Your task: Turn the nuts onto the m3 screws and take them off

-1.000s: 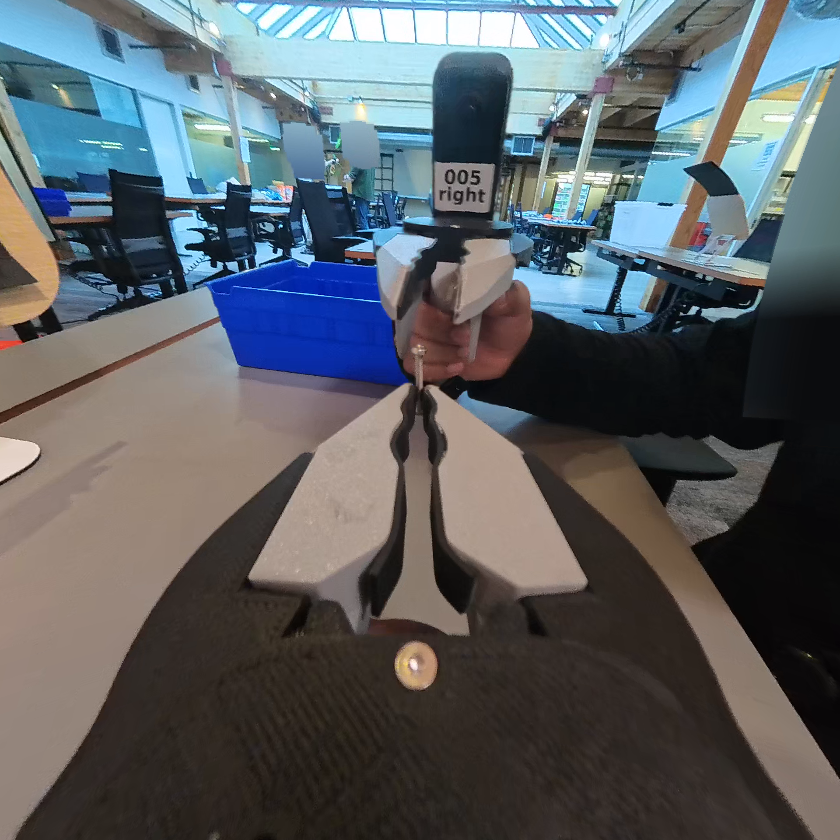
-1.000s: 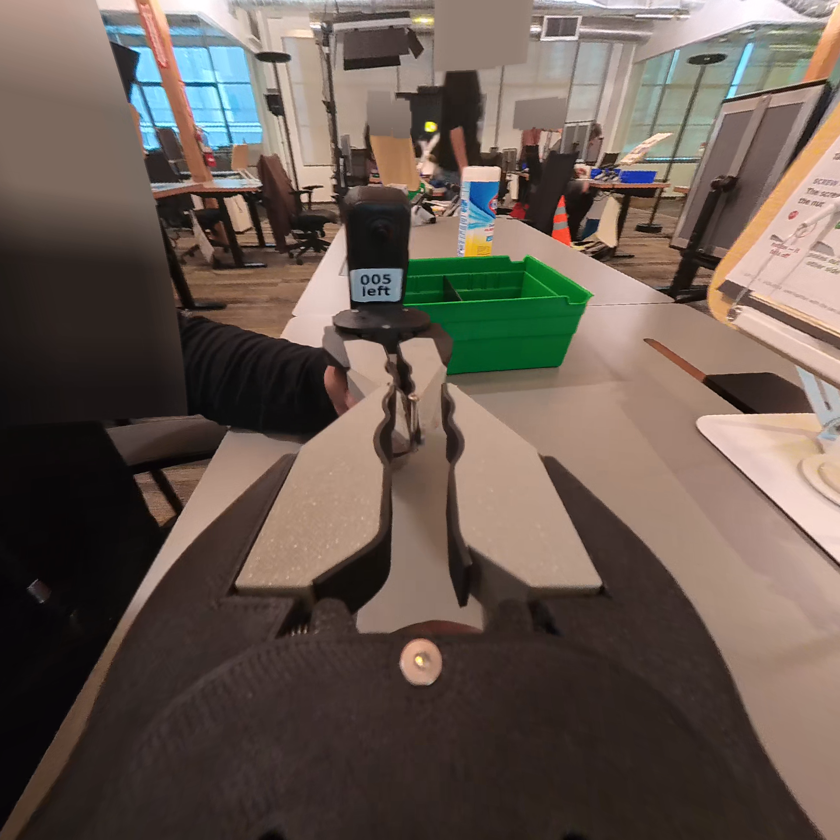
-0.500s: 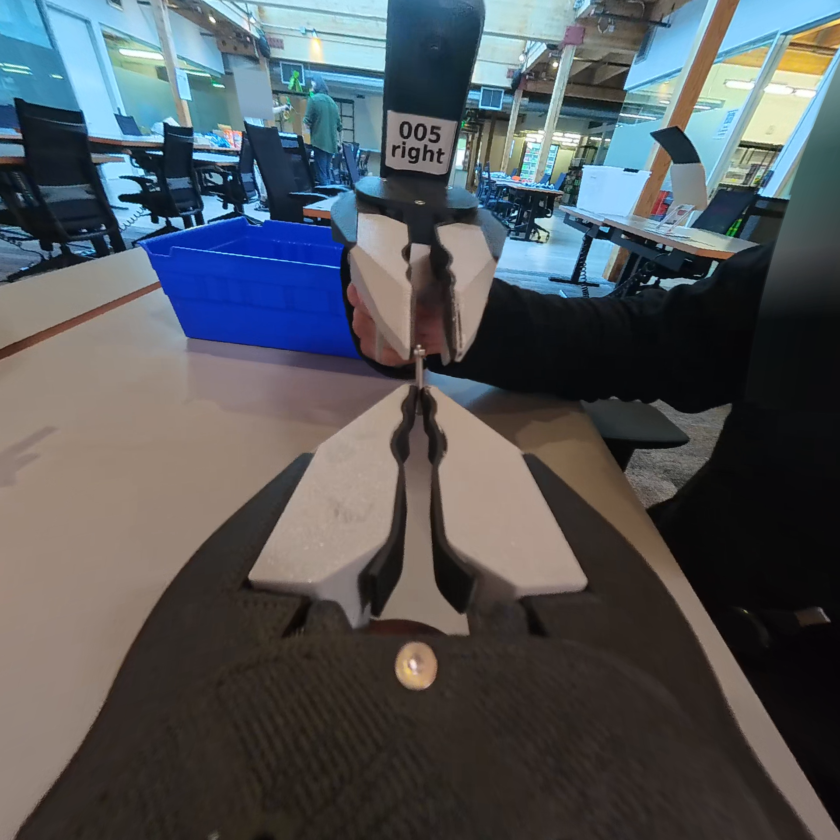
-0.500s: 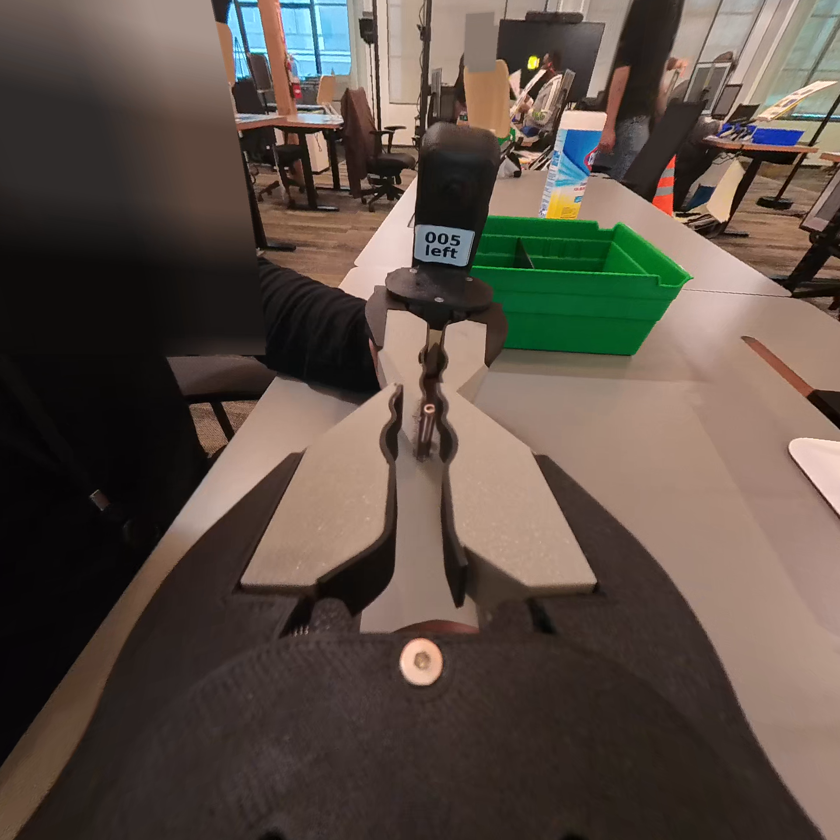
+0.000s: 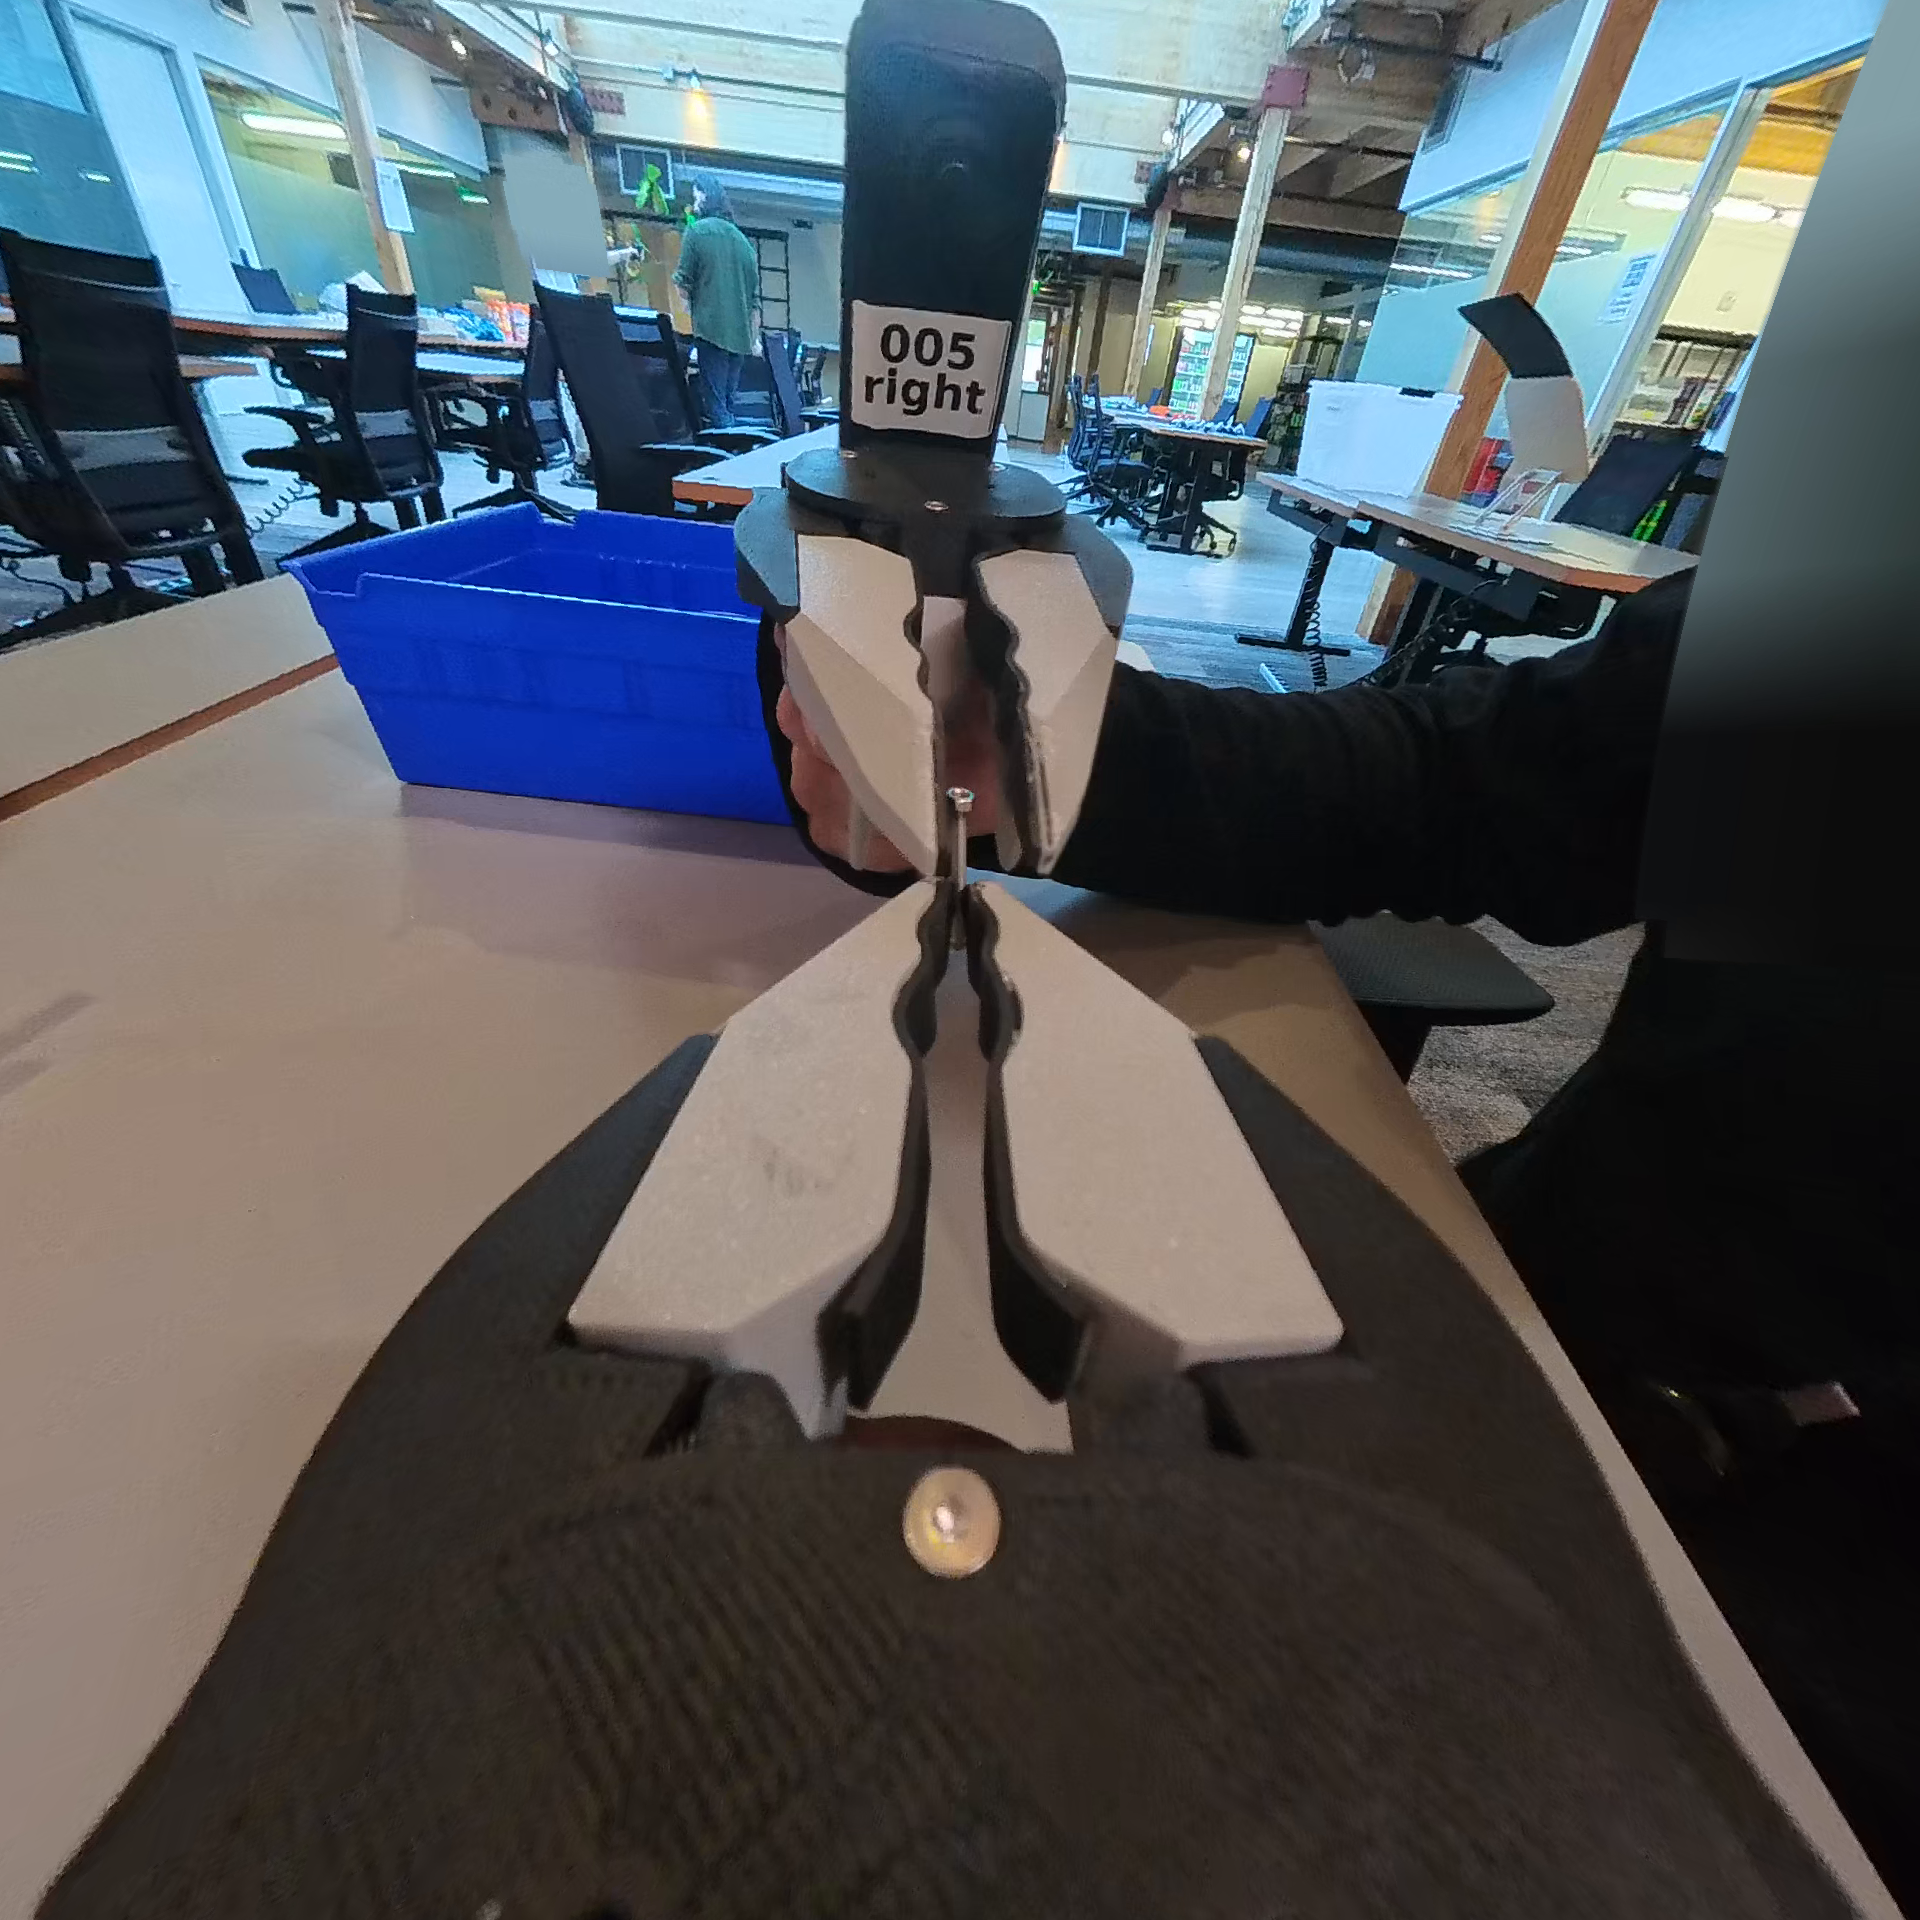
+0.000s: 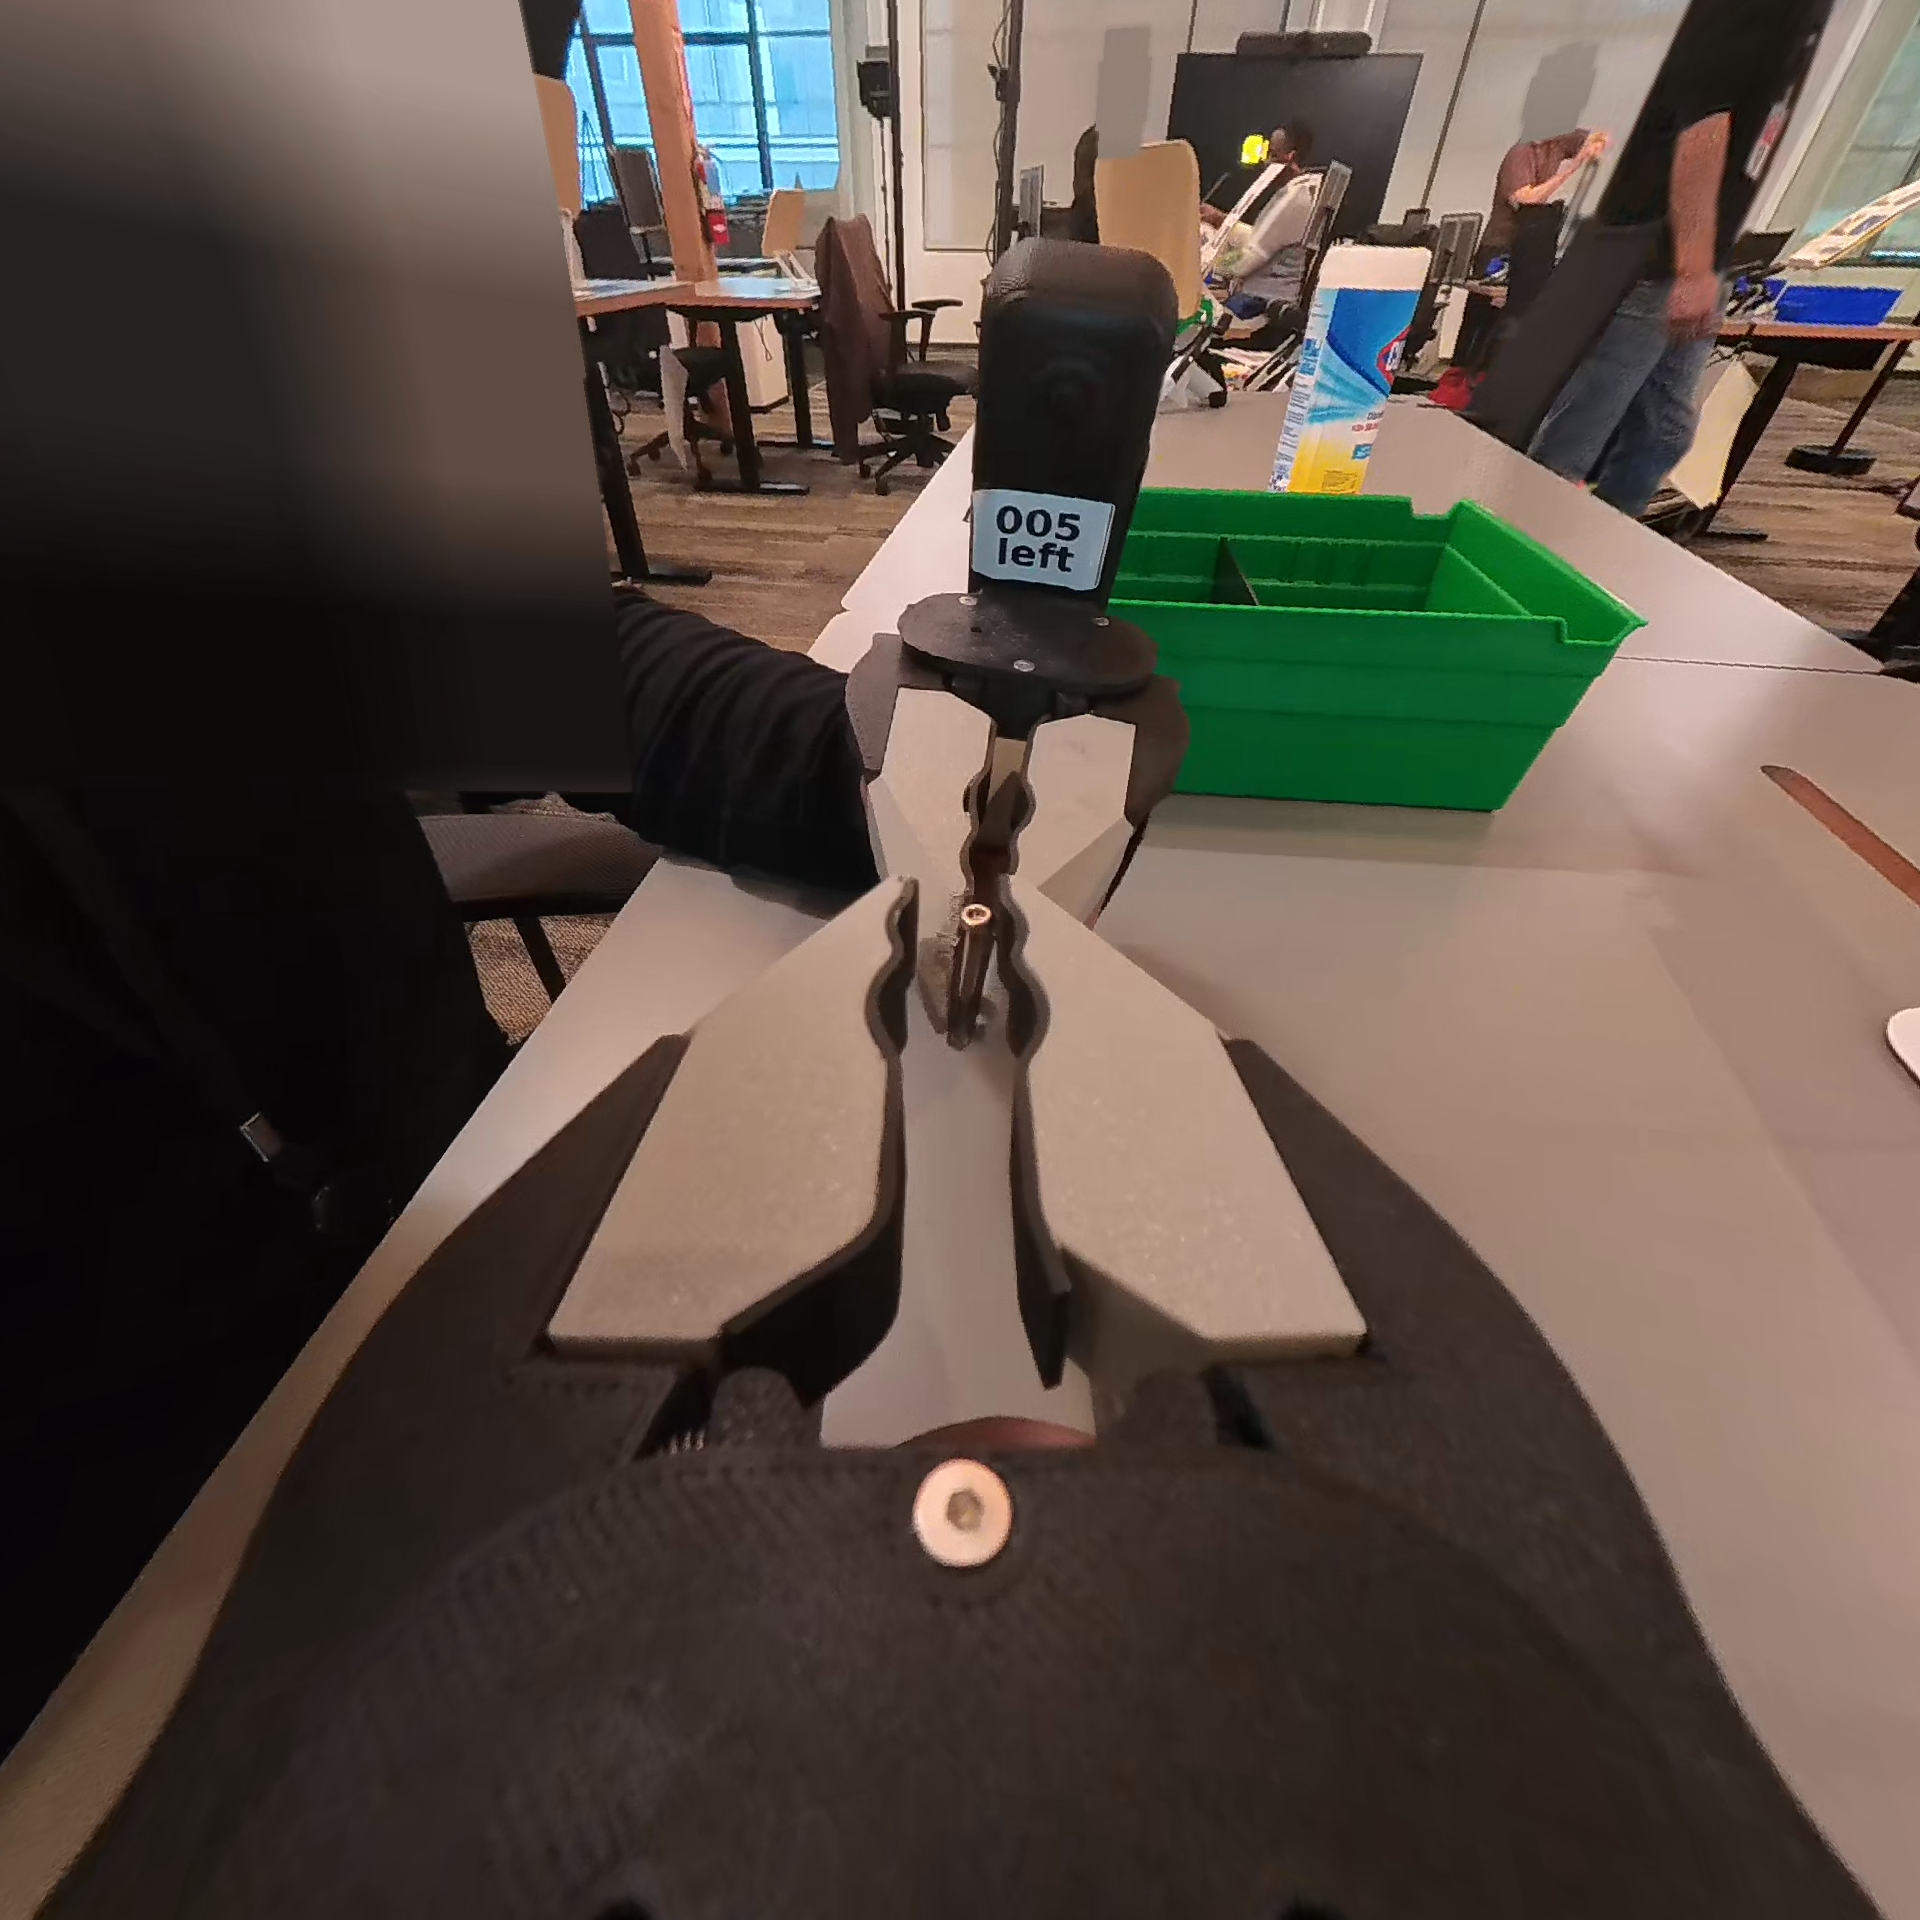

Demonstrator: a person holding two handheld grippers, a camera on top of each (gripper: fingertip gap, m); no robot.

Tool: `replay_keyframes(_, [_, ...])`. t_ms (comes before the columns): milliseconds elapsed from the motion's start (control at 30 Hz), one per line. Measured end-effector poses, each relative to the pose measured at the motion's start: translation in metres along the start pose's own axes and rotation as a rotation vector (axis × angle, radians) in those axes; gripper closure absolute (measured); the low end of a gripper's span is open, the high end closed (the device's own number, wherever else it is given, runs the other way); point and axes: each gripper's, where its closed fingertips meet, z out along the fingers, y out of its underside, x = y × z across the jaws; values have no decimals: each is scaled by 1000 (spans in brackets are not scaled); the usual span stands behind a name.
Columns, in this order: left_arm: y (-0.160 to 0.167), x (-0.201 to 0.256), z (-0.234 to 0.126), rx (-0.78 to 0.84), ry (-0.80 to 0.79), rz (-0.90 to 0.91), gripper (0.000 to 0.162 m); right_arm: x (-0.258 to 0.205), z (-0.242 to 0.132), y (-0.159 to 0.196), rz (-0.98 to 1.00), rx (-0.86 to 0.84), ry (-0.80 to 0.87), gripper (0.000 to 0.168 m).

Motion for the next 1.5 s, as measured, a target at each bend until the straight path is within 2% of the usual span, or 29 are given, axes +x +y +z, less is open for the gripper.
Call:
replay_keyframes(433, [0, -3, -1, 2, -3, -10, 162, 7, -12, 0, 7, 14, 61, 156])
replay_keyframes(700, [1, 3, 1, -1, 21, -10, 162, -4, 7, 0, -18, 17, -8, 157])
replay_keyframes(1033, [-2, -1, -1, 14, 4, -14, 162, 1, -7, 2, -17, 19, 42, 158])
replay_keyframes(1267, [-2, 0, -1, 15, 13, -18, 162, 4, -10, -7, -11, 77, 45, 160])
replay_keyframes(1500, [-2, 2, -1, 12, 20, -15, 162, 2, -2, -4, -13, 63, 27, 166])
